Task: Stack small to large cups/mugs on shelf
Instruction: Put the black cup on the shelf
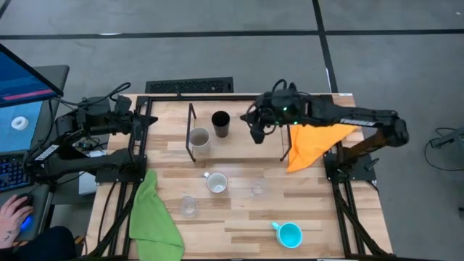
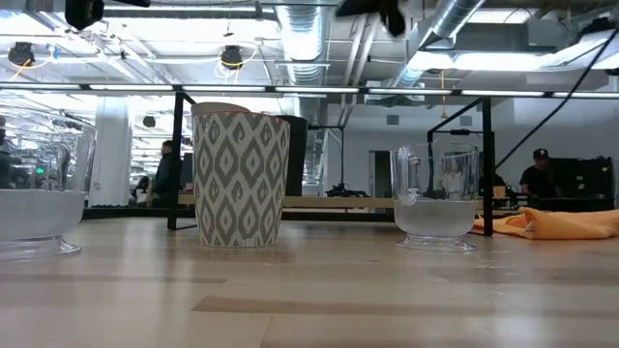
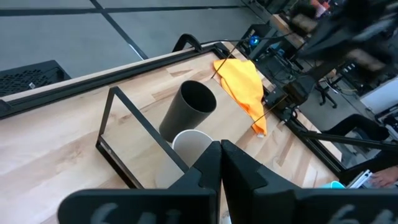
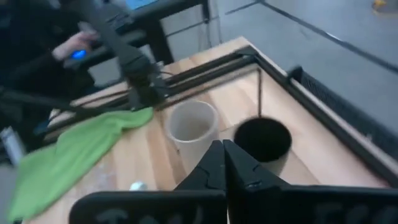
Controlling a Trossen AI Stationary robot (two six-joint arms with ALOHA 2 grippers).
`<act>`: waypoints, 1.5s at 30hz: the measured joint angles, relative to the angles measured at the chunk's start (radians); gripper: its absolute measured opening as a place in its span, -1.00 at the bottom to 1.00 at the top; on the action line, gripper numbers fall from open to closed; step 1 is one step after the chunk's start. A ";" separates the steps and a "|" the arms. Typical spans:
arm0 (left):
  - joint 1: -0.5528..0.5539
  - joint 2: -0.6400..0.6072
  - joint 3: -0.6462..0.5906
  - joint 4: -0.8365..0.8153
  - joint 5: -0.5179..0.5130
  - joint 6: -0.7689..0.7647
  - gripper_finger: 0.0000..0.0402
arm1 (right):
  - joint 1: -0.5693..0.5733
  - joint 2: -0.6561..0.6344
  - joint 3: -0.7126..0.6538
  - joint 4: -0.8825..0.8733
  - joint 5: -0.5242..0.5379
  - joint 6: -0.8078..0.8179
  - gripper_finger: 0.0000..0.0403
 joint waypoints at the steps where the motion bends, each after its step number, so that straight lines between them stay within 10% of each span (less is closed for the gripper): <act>1: 0.000 0.000 0.000 0.000 0.000 0.000 -1.00 | -0.013 -0.001 -0.068 0.066 -0.003 0.024 -0.97; 21: 0.000 0.000 0.000 0.000 -0.002 0.016 -1.00 | -0.124 0.311 -0.223 0.333 -0.051 0.181 -0.99; 45: 0.000 0.000 0.000 0.000 -0.003 0.033 -1.00 | -0.141 0.583 0.069 0.345 -0.156 0.173 -0.98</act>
